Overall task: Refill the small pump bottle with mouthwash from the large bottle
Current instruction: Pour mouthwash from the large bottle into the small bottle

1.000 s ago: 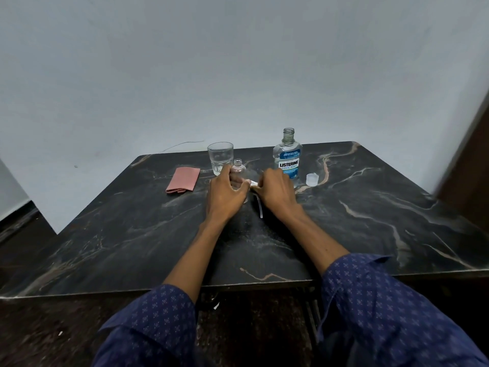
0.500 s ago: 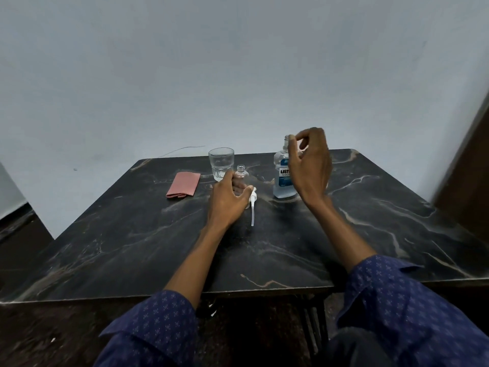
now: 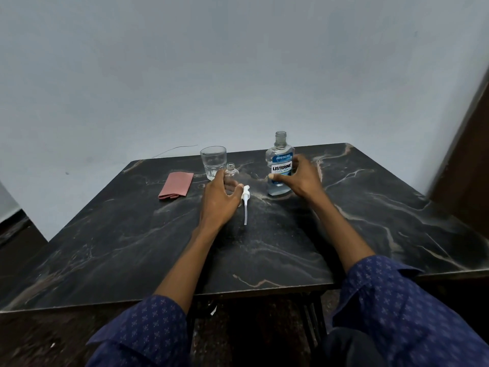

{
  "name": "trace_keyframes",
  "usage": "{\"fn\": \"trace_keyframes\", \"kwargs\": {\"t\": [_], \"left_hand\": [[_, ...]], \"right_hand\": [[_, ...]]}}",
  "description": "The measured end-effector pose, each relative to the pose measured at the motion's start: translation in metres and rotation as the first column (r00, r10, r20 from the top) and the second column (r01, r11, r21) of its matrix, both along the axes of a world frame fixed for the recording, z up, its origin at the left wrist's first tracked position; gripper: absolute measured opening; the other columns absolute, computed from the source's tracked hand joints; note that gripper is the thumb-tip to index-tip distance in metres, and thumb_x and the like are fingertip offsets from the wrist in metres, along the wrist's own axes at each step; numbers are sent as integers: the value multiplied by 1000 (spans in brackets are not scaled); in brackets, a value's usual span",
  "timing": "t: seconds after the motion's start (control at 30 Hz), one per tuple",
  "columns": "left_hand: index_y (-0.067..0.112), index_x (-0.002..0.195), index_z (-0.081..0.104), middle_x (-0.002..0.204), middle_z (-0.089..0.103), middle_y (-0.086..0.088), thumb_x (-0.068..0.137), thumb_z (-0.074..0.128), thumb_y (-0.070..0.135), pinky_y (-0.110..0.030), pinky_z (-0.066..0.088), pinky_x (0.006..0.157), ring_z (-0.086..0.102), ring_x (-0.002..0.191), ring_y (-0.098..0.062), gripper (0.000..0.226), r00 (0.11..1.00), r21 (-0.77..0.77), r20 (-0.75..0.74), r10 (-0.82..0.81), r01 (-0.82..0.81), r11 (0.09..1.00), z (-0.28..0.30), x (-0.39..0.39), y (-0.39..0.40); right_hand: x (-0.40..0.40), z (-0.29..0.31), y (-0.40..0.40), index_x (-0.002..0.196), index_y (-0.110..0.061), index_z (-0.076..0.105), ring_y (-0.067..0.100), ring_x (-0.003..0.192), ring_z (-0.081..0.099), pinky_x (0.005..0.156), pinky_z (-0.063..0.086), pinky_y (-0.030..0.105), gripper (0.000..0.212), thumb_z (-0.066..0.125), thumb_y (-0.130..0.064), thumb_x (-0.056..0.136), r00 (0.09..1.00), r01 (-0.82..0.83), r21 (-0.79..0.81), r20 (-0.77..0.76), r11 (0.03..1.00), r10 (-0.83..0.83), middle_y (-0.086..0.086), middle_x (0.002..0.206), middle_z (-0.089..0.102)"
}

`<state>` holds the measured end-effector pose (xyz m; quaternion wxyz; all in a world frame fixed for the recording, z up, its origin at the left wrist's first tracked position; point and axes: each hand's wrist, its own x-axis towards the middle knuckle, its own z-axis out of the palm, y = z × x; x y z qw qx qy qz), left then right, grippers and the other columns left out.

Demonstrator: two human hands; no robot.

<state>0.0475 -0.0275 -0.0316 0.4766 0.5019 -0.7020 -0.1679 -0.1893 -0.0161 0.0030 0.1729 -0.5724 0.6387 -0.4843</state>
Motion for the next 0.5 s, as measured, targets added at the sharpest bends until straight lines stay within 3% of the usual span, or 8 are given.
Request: {"fn": "trace_keyframes", "kwargs": {"t": [0.13, 0.2, 0.27, 0.3, 0.4, 0.5], "left_hand": [[20, 147, 52, 104, 70, 14, 96, 73, 37, -21, 57, 75, 67, 87, 2, 57, 1000, -11, -12, -22, 22, 1000, 1, 1, -1], [22, 147, 53, 106, 71, 12, 96, 73, 37, -17, 54, 72, 68, 88, 1, 57, 1000, -16, -13, -25, 25, 1000, 1, 1, 0], [23, 144, 54, 108, 70, 11, 96, 73, 38, -15, 51, 71, 67, 88, 1, 55, 1000, -23, -13, -27, 27, 999, 1, 1, 1], [23, 143, 54, 109, 70, 11, 96, 73, 39, -14, 50, 70, 67, 88, 2, 53, 1000, -27, -11, -26, 26, 999, 1, 1, 1], [23, 139, 57, 111, 67, 11, 95, 74, 40, -10, 46, 68, 65, 88, 4, 50, 1000, -42, -2, -20, 19, 999, 0, 1, 1], [23, 134, 58, 109, 65, 10, 95, 74, 41, -14, 48, 70, 64, 90, 2, 46, 1000, -50, -8, -15, 15, 999, -1, 1, 0]], "right_hand": [[-1, -1, 0, 131, -7, 61, 16, 98, 68, 82, 50, 21, 67, 96, -22, 75, 999, -33, -2, -7, 999, 33, 7, 121, 74], [0, -2, -1, 131, -7, 61, 7, 88, 66, 72, 47, 5, 68, 96, -21, 74, 999, -33, -25, -23, 999, 33, 2, 114, 73], [0, -2, 0, 130, -10, 63, -6, 82, 61, 66, 46, -1, 66, 96, -23, 74, 998, -44, -42, -51, 998, 42, -4, 109, 71], [1, -2, 0, 129, -11, 63, -6, 83, 63, 73, 52, 3, 64, 96, -24, 75, 997, -57, -44, -57, 997, 54, -5, 110, 72], [6, -2, 4, 133, -15, 60, 16, 102, 74, 97, 61, 40, 64, 93, -22, 78, 991, -130, -64, -49, 989, 127, -1, 120, 75], [16, -2, 9, 136, -24, 53, 21, 112, 71, 100, 59, 48, 62, 88, -24, 84, 974, -181, -114, -158, 977, 162, 1, 126, 72]]}}
